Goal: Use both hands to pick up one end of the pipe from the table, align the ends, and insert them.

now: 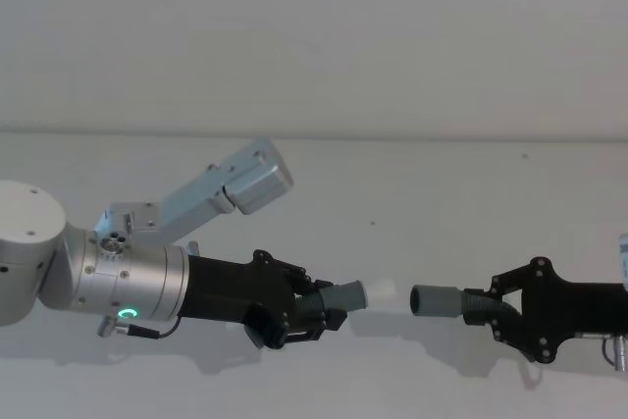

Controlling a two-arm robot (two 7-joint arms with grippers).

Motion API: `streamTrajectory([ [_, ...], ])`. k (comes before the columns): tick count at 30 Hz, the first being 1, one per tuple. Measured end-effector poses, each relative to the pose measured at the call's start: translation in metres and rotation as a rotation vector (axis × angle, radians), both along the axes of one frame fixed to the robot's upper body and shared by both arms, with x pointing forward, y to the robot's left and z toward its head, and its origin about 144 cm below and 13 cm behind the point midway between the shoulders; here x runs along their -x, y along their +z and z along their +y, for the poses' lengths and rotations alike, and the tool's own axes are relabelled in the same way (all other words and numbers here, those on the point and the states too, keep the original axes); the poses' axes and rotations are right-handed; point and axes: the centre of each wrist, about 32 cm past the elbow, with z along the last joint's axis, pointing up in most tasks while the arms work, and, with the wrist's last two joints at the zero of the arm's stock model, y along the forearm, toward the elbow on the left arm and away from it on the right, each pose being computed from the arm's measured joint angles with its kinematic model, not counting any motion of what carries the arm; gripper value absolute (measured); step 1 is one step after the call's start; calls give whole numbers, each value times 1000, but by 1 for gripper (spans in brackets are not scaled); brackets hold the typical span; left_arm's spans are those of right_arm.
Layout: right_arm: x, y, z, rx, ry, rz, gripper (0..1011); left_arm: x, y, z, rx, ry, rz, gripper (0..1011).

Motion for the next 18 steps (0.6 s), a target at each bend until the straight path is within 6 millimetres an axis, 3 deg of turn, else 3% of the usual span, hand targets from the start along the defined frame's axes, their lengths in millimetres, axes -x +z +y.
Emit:
streamTrajectory([
  [18, -1, 6, 5, 7, 10, -12, 164, -5, -2, -5, -9, -13, 38, 369],
])
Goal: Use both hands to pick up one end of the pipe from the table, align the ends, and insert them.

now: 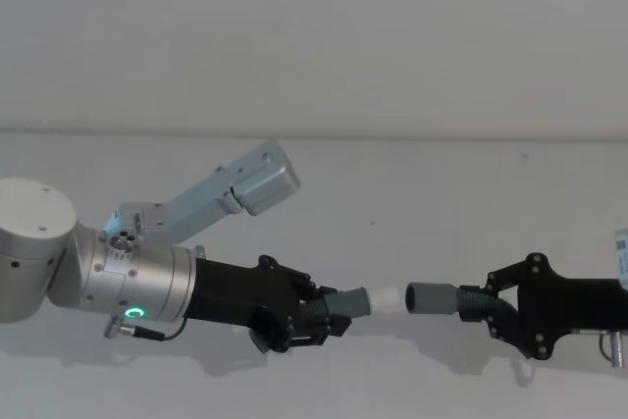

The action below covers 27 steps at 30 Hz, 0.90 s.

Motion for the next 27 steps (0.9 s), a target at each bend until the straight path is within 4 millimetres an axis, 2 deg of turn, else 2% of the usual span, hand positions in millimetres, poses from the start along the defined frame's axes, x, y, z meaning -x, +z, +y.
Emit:
streamTrajectory([
  [27, 1, 1, 6, 12, 12, -5, 164, -3, -2, -4, 1, -6, 11, 368],
])
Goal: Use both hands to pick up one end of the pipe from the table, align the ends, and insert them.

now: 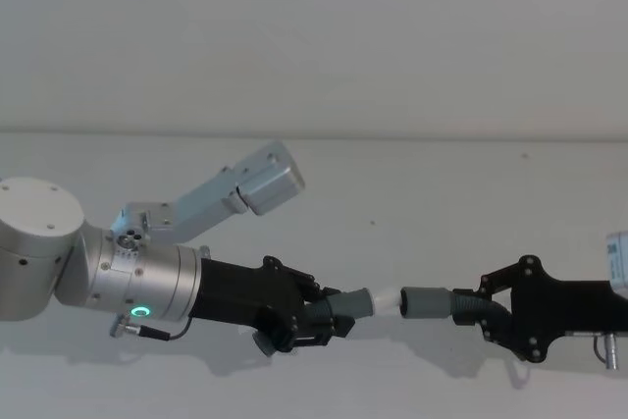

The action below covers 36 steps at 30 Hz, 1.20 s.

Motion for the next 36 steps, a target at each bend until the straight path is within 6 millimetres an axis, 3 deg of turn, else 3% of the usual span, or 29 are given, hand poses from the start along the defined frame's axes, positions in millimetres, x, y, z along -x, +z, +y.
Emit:
streamTrajectory([
  [36, -5, 3, 0, 20, -11, 5, 164, 6, -2, 1, 1, 7, 2, 367],
])
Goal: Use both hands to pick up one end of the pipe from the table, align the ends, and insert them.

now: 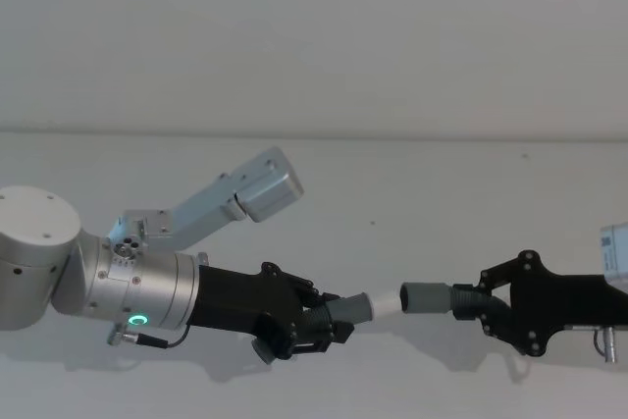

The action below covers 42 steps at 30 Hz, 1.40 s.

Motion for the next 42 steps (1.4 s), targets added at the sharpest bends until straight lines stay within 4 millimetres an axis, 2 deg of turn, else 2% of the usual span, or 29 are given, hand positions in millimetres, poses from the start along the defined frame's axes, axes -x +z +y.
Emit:
streamTrajectory([
  [42, -3, 0, 6, -12, 18, 19, 164, -3, -7, -3, 14, -20, 24, 368],
])
